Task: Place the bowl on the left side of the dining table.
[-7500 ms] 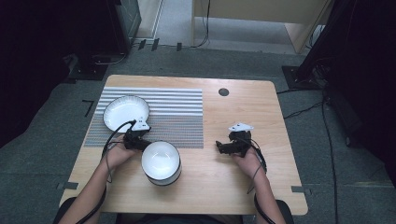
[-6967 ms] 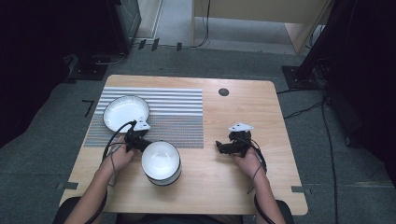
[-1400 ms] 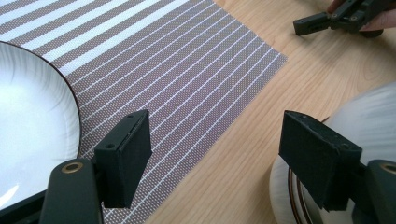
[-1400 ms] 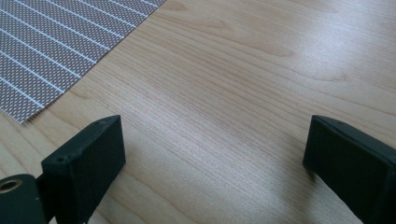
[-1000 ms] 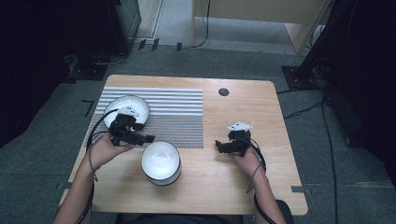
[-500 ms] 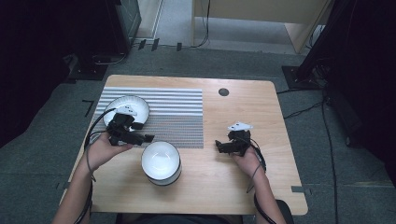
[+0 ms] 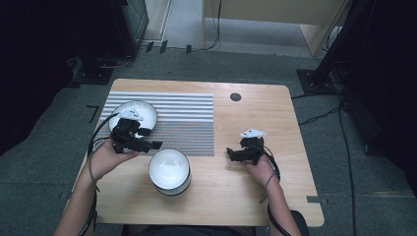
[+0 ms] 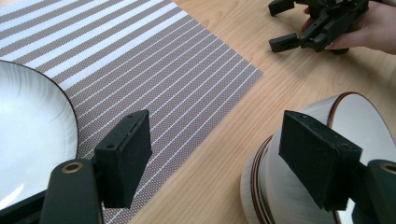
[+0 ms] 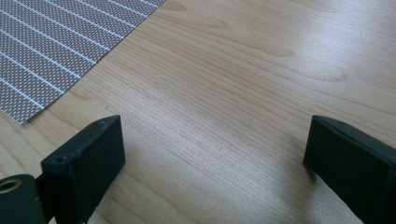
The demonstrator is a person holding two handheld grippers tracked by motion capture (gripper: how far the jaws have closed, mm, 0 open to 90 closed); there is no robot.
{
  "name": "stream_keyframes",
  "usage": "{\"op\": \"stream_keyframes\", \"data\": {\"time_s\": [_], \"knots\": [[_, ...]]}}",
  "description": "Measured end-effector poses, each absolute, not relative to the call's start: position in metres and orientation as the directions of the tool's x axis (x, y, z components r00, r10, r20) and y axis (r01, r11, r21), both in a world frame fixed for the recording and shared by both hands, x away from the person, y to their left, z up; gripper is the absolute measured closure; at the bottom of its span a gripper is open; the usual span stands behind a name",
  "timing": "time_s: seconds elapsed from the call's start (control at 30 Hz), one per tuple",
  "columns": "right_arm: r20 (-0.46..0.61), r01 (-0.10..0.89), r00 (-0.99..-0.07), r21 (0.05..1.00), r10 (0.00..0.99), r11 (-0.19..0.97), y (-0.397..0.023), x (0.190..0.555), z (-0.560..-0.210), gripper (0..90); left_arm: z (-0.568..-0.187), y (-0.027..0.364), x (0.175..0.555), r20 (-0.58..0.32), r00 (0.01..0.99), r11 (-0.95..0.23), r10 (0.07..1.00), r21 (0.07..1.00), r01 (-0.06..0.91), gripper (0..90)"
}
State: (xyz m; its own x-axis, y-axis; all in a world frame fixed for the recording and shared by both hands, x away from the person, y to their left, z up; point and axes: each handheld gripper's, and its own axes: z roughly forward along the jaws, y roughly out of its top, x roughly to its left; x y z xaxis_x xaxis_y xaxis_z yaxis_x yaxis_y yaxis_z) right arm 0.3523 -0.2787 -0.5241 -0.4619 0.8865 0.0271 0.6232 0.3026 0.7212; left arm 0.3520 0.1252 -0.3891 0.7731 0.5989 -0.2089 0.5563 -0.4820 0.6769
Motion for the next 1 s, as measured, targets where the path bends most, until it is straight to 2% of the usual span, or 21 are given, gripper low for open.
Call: {"op": "stream_keyframes", "data": {"time_s": [0.47,1.0], "knots": [[0.027,0.623,-0.462,0.721,0.887,0.302,-0.279,0.352,-0.524,4.6,-0.378,0.122,0.345,-0.198,0.782,-0.477,0.591,0.696,0.537,25.6],[0.027,0.623,-0.461,0.721,0.887,0.302,-0.279,0.352,-0.524,4.6,-0.383,0.110,0.341,-0.216,0.827,-0.515,0.519,0.693,0.504,24.3]]}}
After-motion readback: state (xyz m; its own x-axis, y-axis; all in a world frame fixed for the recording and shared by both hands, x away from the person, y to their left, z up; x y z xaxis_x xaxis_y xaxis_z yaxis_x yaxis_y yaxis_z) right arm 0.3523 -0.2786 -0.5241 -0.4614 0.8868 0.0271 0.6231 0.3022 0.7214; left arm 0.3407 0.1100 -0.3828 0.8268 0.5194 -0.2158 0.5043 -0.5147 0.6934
